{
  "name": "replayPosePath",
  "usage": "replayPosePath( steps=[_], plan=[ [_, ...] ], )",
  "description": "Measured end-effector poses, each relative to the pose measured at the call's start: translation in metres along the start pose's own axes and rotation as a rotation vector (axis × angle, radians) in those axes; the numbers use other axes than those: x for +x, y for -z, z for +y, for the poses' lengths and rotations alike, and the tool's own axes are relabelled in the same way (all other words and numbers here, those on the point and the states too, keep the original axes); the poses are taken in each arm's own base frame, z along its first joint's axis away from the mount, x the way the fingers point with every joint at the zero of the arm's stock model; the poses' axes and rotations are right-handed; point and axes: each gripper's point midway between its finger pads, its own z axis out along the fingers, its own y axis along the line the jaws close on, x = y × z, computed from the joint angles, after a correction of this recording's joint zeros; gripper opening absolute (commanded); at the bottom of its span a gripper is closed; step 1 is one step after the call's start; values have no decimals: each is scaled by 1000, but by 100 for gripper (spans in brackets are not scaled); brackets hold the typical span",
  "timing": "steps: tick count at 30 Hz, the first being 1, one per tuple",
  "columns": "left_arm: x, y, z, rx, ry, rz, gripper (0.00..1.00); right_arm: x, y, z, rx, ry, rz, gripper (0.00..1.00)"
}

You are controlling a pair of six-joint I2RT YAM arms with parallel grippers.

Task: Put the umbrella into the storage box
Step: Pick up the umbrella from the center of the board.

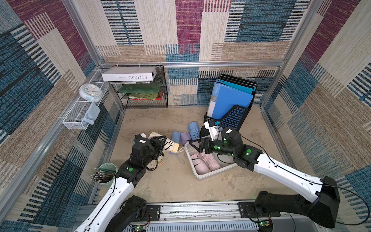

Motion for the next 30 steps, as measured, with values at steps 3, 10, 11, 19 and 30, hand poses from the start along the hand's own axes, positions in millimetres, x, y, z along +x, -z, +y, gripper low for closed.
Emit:
replayPosePath(
  steps=[3, 10, 11, 19, 30],
  plan=[
    [2, -2, -21, 64, 2, 22, 46, -3, -13, 5, -36, -33, -11, 88],
    [13, -5, -60, 185, -16, 85, 47, -12, -36, 24, -144, -76, -21, 88],
    [14, -6, -62, 191, -12, 89, 47, -13, -37, 28, -162, -78, -20, 87],
    [25, -11, -70, 219, -4, 125, 48, -14, -48, 37, -234, -73, -19, 74],
    [35, -11, -76, 244, 9, 140, 49, -19, -60, 36, -255, -117, -35, 49]
  ],
)
